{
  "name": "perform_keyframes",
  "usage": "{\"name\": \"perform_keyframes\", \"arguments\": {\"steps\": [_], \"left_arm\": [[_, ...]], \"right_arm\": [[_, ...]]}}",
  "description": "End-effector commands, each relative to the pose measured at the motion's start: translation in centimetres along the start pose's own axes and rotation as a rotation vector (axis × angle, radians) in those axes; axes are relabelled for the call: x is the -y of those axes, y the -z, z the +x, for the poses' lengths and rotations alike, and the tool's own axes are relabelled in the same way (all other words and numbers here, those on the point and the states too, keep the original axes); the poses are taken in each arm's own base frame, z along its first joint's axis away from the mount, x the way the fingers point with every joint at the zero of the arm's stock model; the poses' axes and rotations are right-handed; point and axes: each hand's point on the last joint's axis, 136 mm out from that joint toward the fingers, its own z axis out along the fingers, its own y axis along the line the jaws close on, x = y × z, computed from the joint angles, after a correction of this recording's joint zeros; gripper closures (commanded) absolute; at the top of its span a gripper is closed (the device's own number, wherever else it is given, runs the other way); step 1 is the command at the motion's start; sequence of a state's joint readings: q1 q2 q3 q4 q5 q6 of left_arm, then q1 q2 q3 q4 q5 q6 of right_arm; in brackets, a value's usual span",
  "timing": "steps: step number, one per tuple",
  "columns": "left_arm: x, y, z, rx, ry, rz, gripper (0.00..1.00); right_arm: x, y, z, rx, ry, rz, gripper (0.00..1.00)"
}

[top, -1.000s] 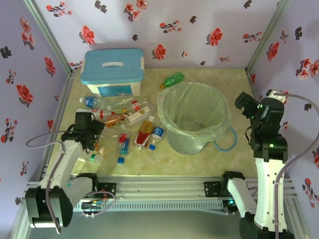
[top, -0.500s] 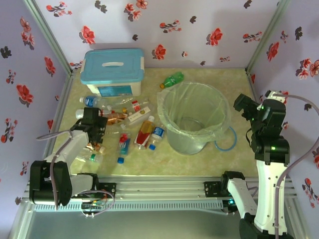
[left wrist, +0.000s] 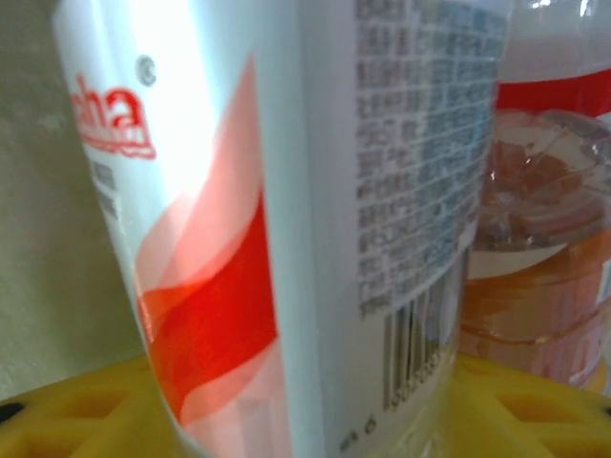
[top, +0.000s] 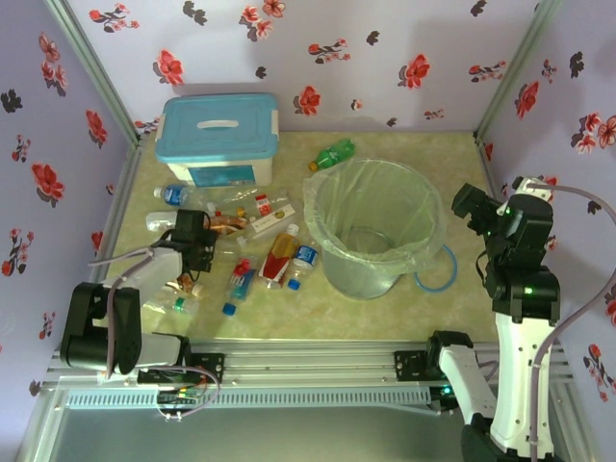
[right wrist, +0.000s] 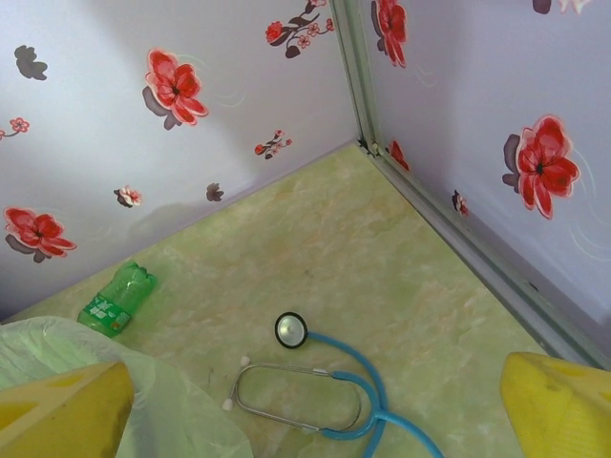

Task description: Put the plastic bottles in the bin

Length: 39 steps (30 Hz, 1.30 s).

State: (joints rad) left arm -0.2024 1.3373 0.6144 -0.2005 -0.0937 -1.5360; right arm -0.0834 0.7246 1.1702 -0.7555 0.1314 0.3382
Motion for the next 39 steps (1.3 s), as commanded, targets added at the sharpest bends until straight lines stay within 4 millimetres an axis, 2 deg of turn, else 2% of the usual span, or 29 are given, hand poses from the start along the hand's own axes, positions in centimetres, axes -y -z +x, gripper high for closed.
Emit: {"name": "perform_keyframes", "arguments": {"steps": [1, 6, 13, 15, 17, 19, 23, 26, 28, 32, 34, 37, 39], "left_arm": [[0.1, 0.7, -0.1, 0.034, -0.039, -0.035, 0.5], [1.7, 2.5, -0.5, 0.064, -0.082, 0.005, 0.58], [2.8, 5.0, -1.2, 0.098, -0.141, 0.051, 0.6], [3.6, 6.0, -1.3, 0.104, -0.172, 0.083, 0.59], [5.6, 7.8, -1.3, 0.115, -0.255, 0.141, 0.57], [8.4, 9.9, -0.5, 0.108, -0.396, 0.22, 0.54], [14.7, 14.8, 3.5, 0.051, -0.745, 0.436, 0.51], [17.8, 18.6, 6.6, 0.024, -0.935, 0.627, 0.5], [19.2, 20.6, 8.8, -0.032, -1.018, 0.76, 0.5], [20.2, 23.6, 13.4, -0.183, -1.163, 0.946, 0.55], [20.1, 24.8, 15.5, -0.24, -1.219, 1.011, 0.57], [19.5, 26.3, 18.5, -0.317, -1.301, 1.102, 0.58], [19.1, 27.0, 19.9, -0.36, -1.335, 1.141, 0.59]], "right_arm": [[0.5, 0.3, 0.0, 0.018, 0.024, 0.018, 0.01], [0.0, 0.1, -0.2, 0.019, 0.018, -0.006, 0.01], [-1.1, 0.6, -1.4, 0.032, 0.003, -0.053, 0.02], [-1.8, 0.9, -2.0, 0.044, 0.0, -0.085, 0.02], [-3.3, 1.4, -2.9, 0.047, 0.005, -0.157, 0.02], [-5.3, 1.8, -3.8, 0.032, 0.001, -0.252, 0.03], [-10.1, 2.7, -5.3, -0.02, -0.03, -0.475, 0.06], [-14.0, 3.8, -5.8, -0.052, -0.003, -0.634, 0.06], [-17.2, 4.7, -5.5, -0.096, 0.036, -0.753, 0.06], [-24.2, 7.1, -3.8, -0.212, 0.148, -0.997, 0.07], [-27.5, 7.6, -2.2, -0.282, 0.215, -1.08, 0.07], [-31.5, 7.9, -0.5, -0.361, 0.254, -1.202, 0.06], [-33.5, 7.7, -0.1, -0.391, 0.248, -1.255, 0.06]]}}
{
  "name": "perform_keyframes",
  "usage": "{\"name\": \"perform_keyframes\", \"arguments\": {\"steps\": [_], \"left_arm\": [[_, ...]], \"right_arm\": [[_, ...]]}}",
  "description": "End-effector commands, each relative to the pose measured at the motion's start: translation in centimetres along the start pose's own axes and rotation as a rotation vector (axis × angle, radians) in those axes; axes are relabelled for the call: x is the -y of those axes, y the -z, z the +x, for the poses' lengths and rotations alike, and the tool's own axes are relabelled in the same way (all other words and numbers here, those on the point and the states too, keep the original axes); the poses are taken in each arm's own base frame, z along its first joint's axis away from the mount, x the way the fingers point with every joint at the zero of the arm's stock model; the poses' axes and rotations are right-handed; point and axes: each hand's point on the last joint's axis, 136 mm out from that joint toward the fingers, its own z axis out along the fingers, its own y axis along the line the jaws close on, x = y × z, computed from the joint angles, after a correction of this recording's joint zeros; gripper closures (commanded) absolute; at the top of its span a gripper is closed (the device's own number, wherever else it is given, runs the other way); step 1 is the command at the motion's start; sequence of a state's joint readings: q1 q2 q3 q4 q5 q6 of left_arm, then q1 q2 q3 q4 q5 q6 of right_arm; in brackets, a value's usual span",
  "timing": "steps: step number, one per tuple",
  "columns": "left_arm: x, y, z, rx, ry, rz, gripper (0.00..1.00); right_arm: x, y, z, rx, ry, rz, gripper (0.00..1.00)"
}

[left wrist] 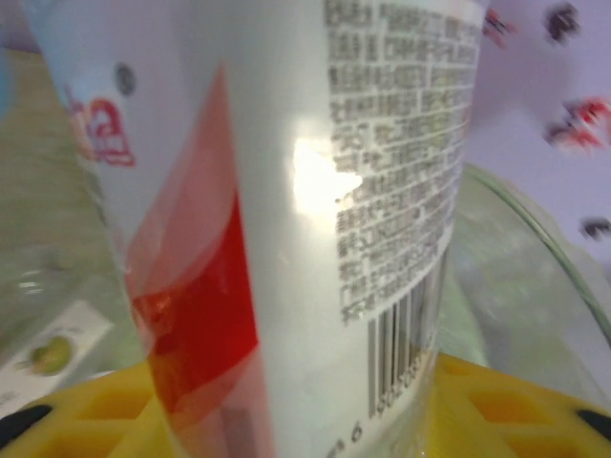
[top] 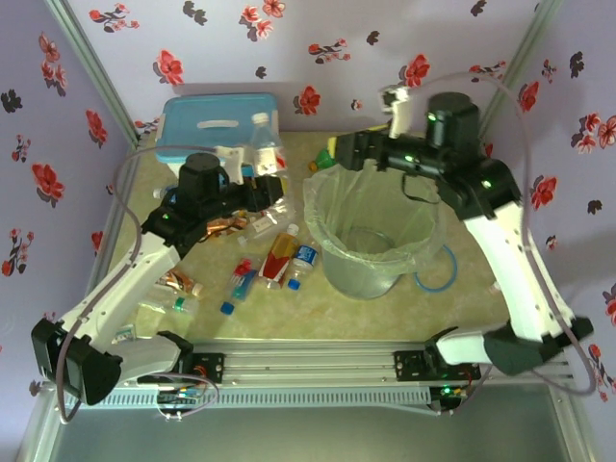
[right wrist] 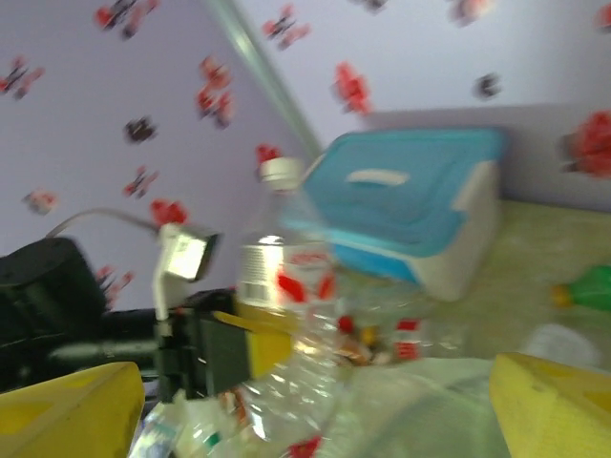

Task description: Put the plastic bottles in the bin

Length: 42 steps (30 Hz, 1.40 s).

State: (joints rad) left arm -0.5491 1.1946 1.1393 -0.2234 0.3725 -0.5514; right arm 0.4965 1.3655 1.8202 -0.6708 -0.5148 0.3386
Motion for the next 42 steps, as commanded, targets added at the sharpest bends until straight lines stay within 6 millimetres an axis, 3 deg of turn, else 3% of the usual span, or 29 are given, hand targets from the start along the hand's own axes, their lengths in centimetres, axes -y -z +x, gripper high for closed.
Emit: {"name": "perform_keyframes", "arguments": {"steps": [1, 9, 15, 21, 27, 30, 34, 38, 42], "left_arm": [[4.9, 0.3, -0.4, -0.01, -0.144, 0.194, 0.59], [6.9, 1.3, -0.6, 0.025, -0.149, 0.275, 0.61], [6.9, 1.3, -0.7, 0.022, -0.159, 0.272, 0.62], [6.8, 1.1, -1.2, 0.044, -0.152, 0.264, 0.61], [6.0, 0.9, -1.5, 0.063, -0.141, 0.225, 0.5], [6.1, 1.0, -1.9, 0.083, -0.15, 0.228, 0.33], [6.2, 1.7, -2.2, 0.133, -0.176, 0.241, 0.09], [5.7, 3.1, -2.0, 0.173, -0.183, 0.232, 0.01], [3.2, 4.1, -0.9, 0.184, -0.154, 0.143, 0.0]], "right_arm": [[-2.4, -2.0, -0.8, -0.029, 0.036, -0.148, 0.06], [-1.6, -8.1, 0.1, -0.153, -0.053, -0.284, 0.07], [-2.0, -10.5, 1.6, -0.221, -0.089, -0.35, 0.08], [-1.7, -12.0, 2.7, -0.268, -0.14, -0.374, 0.24], [-1.4, -12.5, 2.3, -0.233, -0.156, -0.365, 0.42], [-1.3, -12.3, 1.3, -0.195, -0.142, -0.352, 0.43], [-0.6, -11.6, -2.2, -0.086, -0.106, -0.298, 0.45], [1.1, -9.8, -6.7, 0.064, -0.092, -0.211, 0.46], [2.3, -7.0, -10.7, 0.192, -0.091, -0.171, 0.5]]}}
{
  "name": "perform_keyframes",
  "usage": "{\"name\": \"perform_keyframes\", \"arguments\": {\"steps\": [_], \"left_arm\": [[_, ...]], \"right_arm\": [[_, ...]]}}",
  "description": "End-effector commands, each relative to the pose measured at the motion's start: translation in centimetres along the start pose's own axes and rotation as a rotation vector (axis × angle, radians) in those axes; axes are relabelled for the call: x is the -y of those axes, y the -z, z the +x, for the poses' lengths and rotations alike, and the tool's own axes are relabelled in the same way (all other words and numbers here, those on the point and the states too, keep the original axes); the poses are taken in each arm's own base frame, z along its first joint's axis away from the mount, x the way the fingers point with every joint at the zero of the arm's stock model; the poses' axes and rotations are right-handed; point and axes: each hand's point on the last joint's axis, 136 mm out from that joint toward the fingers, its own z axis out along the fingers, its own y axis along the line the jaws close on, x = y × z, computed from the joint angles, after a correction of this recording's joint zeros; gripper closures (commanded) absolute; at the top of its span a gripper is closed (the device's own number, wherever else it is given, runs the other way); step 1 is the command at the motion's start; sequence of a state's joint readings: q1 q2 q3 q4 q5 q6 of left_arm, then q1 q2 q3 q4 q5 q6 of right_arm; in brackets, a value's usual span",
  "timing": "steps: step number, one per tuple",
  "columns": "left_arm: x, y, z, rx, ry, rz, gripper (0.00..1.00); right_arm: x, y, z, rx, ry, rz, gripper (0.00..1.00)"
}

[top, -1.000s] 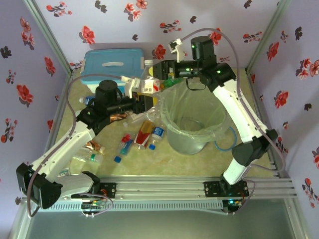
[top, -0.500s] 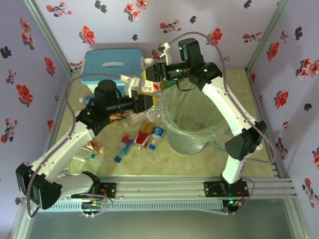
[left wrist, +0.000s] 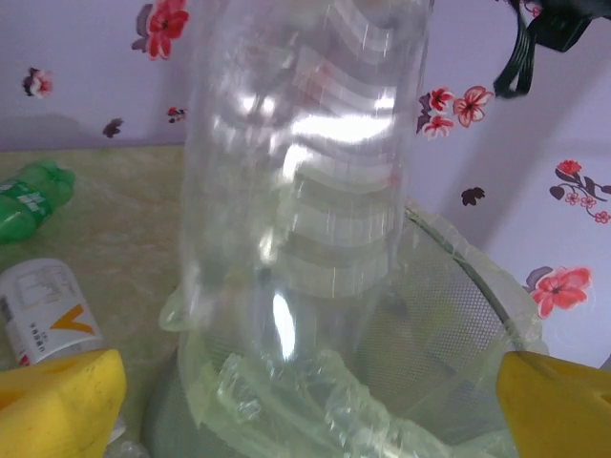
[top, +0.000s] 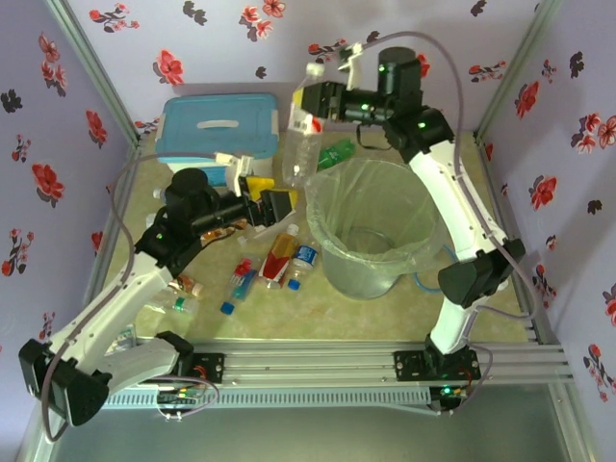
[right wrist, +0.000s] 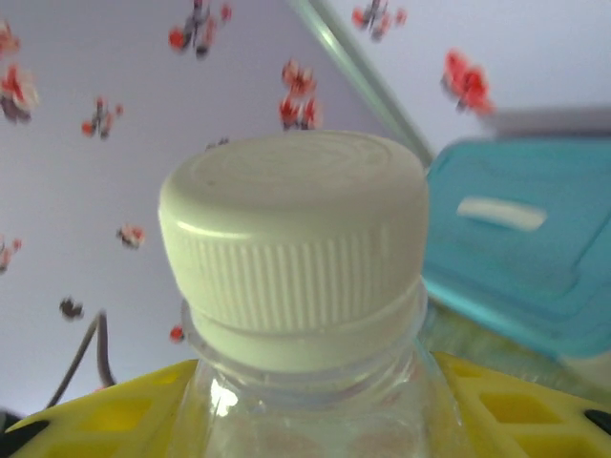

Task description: Put the plastic bottles in the bin

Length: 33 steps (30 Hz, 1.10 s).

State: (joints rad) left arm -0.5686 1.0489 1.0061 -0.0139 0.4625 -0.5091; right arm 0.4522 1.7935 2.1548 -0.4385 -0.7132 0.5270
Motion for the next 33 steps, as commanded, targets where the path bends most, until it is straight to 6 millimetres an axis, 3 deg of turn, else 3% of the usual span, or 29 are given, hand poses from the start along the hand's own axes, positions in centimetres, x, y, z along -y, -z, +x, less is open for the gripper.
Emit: {"name": "perform_keyframes", "arguments": {"steps": [1, 4, 7, 11, 14, 20, 27, 33], "left_arm": [[-2.1, 1.4, -0.1, 0.046, -0.018, -0.106, 0.0], [-5.8, 1.3, 1.5, -0.018, 0.012, -0.281, 0.0], [-8.9, 0.2, 2.7, -0.079, 0.031, -0.404, 0.02], [-13.3, -2.0, 3.2, -0.102, 0.103, -0.556, 0.1], [-15.3, -5.1, 3.9, -0.153, 0.126, -0.587, 0.11], [-17.4, -10.0, 5.7, -0.225, 0.117, -0.585, 0.12], [-18.2, -13.7, 7.3, -0.285, 0.076, -0.568, 0.15], [-19.3, -16.0, 8.9, -0.324, 0.068, -0.566, 0.19]], "right_arm": [[-1.4, 3.1, -5.1, 0.173, 0.042, 0.025, 0.5], [-0.3, 5.1, -5.7, 0.197, 0.053, 0.103, 0.5], [1.4, 7.4, -4.8, 0.178, 0.089, 0.245, 0.5], [3.4, 11.1, -2.2, 0.134, 0.151, 0.481, 0.49], [5.3, 13.9, 0.7, 0.108, 0.145, 0.628, 0.49], [8.0, 16.6, 7.1, 0.02, 0.071, 0.75, 0.5], [11.7, 16.9, 13.3, -0.091, 0.02, 0.837, 0.49], [14.0, 17.2, 16.9, -0.142, -0.017, 0.882, 0.46]]}}
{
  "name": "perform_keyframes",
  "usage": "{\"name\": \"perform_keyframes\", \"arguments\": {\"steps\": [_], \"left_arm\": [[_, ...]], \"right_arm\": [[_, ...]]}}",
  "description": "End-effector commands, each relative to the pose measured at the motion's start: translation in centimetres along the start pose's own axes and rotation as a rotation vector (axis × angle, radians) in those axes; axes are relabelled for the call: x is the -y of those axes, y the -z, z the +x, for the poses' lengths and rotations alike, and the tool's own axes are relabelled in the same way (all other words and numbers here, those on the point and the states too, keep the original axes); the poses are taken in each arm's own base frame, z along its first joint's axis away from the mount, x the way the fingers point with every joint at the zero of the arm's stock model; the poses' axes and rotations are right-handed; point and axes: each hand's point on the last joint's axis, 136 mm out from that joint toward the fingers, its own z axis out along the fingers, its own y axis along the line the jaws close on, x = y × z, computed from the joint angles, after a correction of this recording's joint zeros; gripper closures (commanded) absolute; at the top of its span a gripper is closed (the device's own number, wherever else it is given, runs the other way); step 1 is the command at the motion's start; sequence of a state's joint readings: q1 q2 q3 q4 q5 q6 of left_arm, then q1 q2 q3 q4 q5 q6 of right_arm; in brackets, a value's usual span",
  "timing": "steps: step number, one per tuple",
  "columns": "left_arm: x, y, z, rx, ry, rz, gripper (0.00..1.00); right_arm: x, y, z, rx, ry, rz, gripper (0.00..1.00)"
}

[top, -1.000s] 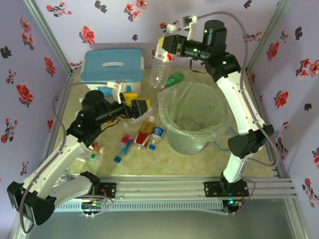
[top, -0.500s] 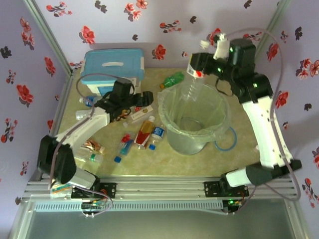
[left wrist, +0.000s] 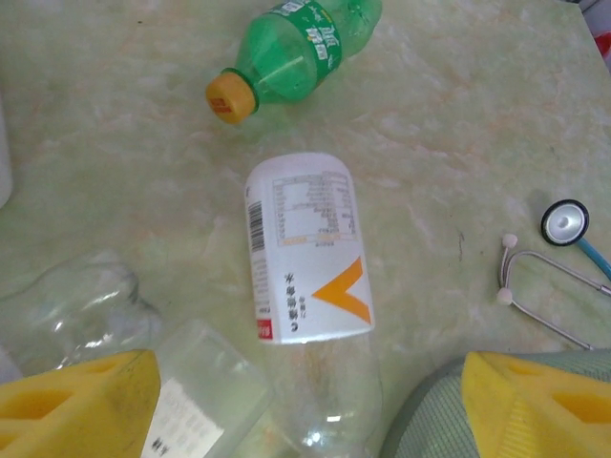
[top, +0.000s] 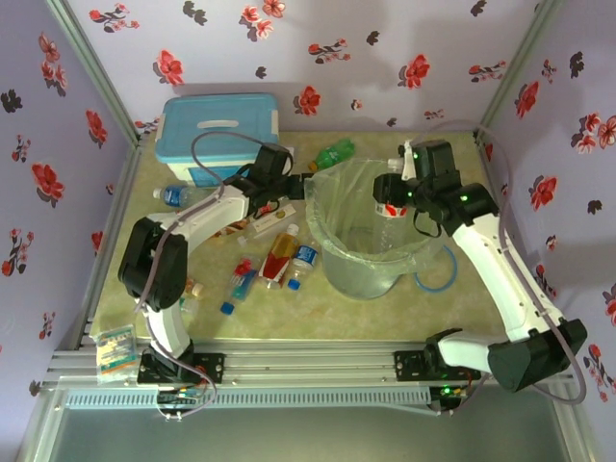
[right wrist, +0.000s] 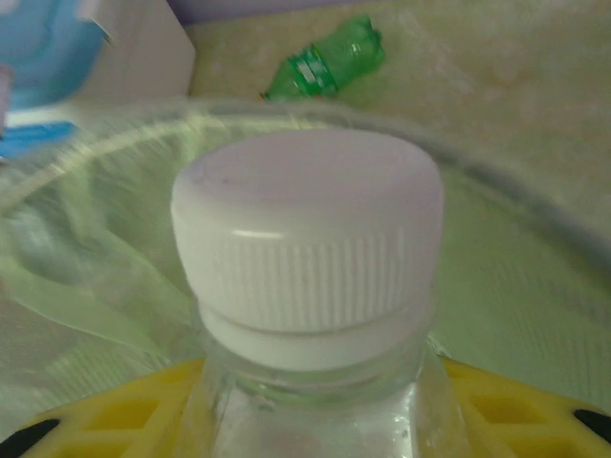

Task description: Put the plastic bottles in the bin

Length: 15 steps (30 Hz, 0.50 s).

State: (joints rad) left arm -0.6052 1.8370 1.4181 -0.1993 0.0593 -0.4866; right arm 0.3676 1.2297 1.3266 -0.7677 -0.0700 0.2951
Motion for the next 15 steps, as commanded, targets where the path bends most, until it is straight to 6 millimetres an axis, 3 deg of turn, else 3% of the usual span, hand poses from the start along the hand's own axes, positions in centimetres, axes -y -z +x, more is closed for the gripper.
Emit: {"name": "perform_keyframes", "arguments": {"steps": [1, 9, 15], "left_arm": [[0.6, -1.4, -0.6, 0.007, -0.036, -0.005, 0.19], [1.8, -4.5, 0.9, -0.055, -0.055, -0.008, 0.18], [1.2, -5.6, 2.5, -0.114, -0.054, -0.048, 0.16]], "right_arm": [[0.5, 0.7, 0.1, 0.059, 0.001, 0.022, 0.43], [1.2, 2.3, 0.6, 0.085, 0.023, 0.049, 0.24], [0.6, 4.2, -0.5, 0.136, 0.032, 0.023, 0.2]]}}
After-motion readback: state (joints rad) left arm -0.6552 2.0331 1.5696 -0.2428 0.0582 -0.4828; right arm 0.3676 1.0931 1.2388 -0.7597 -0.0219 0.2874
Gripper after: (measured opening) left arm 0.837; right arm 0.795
